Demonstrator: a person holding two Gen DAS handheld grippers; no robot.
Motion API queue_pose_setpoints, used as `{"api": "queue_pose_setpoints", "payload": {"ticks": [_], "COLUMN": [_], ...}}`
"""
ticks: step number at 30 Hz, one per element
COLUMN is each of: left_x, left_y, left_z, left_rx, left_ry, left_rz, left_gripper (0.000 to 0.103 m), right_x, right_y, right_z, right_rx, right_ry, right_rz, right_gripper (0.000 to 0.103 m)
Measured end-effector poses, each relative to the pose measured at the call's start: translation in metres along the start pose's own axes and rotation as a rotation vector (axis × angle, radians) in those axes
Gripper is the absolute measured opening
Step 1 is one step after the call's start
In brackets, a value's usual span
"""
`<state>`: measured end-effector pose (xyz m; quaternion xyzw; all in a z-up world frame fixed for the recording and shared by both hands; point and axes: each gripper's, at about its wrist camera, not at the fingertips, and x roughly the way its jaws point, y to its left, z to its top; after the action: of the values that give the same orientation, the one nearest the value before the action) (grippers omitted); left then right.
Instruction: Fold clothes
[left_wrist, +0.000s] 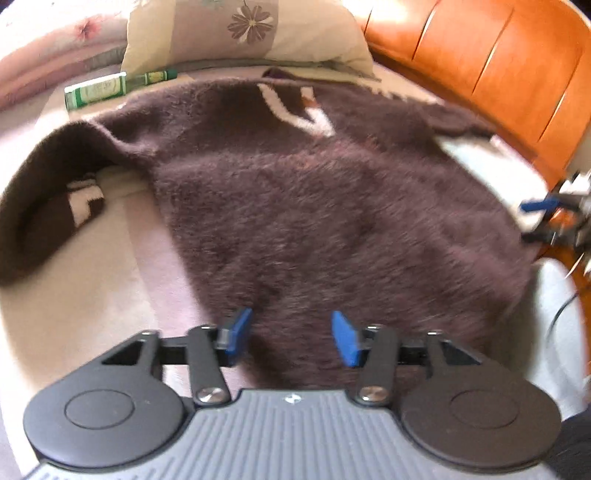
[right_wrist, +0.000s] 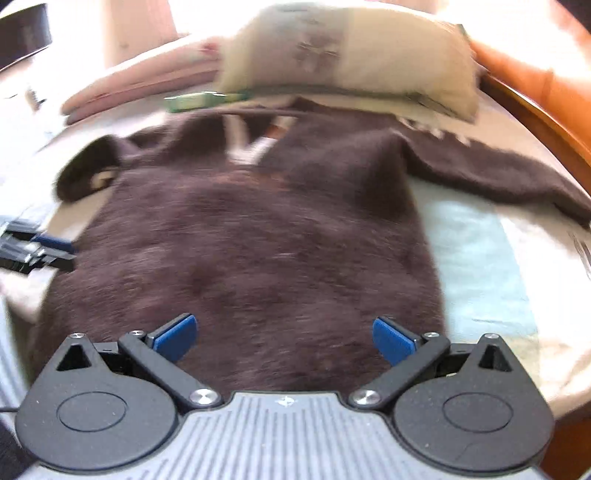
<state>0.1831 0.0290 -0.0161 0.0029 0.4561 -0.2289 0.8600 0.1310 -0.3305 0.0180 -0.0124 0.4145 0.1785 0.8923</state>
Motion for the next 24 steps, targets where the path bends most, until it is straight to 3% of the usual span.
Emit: {"api": "queue_pose_setpoints", "payload": {"ticks": [3,7,9,13,18,19,20,24], "left_x": [-0.003,-0.006,-0.011,-0.001,0.020,0.024,0.028,0.018], "left_y": [-0.004,0.009,0.028,0.054,0.055,0.054,0.053,0.045], "left_z": [-0.001,-0.015,-0.031,-0.055,-0.050,-0.047,-0.044,-0.041], "left_rx": [-0.075,-0.237,-0.352,-0.537,-0.575,-0.569,-0.560,-0.507], "left_ry": [-0.010,-0.028,-0.032,0.021,0.011,0.011,0.013,0.014], "left_rz": [-0.074,0.014,0.000,-0.172,-0.260,-0.253,-0.244,-0.189], "left_gripper": [0.060,0.058,0.056,0.056,0.055,0.036,0.008,0.007], "right_x": [0.003,0.012,0.013,0.016,0.012,0.010,0.008,-0.001], "right_y": [0.022,0.039,0.042,0.039,0.034,0.033,0.033,0.026], "right_z": [0.000,0.002,0.001,-0.002,-0.003,-0.003,-0.003,-0.004], "right_rx": [-0.042,-0.042,-0.041,-0.006,0.042,0.044,0.046,0.055], "right_ry": [-0.009,-0.012,-0.019,-0.020,-0.041,-0.046,-0.051,-0.068], "right_rz": [0.038,0.071,0.082,0.103,0.117,0.112,0.107,0.074], "right_gripper": [0.103,0.103,0.103,0.103,0.103,0.103,0.103,0.103]}}
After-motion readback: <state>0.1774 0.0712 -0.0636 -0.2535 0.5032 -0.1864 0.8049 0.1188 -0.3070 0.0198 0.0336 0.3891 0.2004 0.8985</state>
